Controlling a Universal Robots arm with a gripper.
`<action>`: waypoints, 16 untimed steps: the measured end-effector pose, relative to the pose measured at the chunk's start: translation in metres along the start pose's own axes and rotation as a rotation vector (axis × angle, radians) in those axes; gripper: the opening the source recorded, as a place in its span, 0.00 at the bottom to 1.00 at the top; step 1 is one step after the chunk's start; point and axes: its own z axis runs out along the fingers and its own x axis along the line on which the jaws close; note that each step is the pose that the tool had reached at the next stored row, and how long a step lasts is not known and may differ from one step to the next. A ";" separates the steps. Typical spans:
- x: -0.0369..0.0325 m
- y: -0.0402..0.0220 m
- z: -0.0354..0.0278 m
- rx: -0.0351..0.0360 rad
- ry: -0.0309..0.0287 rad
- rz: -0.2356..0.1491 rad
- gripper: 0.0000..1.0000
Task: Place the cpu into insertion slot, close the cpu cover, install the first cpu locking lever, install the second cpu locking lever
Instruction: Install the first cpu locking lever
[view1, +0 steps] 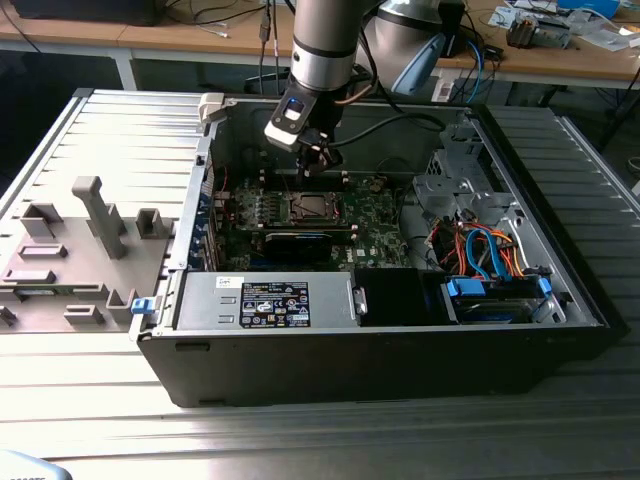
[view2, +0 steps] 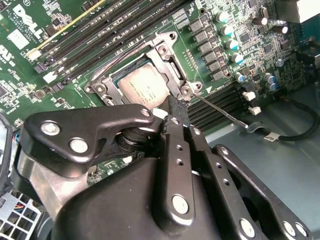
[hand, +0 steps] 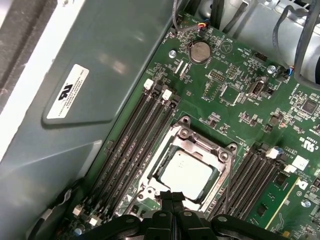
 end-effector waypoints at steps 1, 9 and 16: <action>0.0000 0.0000 0.0000 0.0001 -0.0001 -0.003 0.11; 0.0000 0.0000 0.0000 0.0017 -0.0011 -0.030 0.11; 0.0000 0.0000 0.0000 0.0027 -0.0016 -0.046 0.11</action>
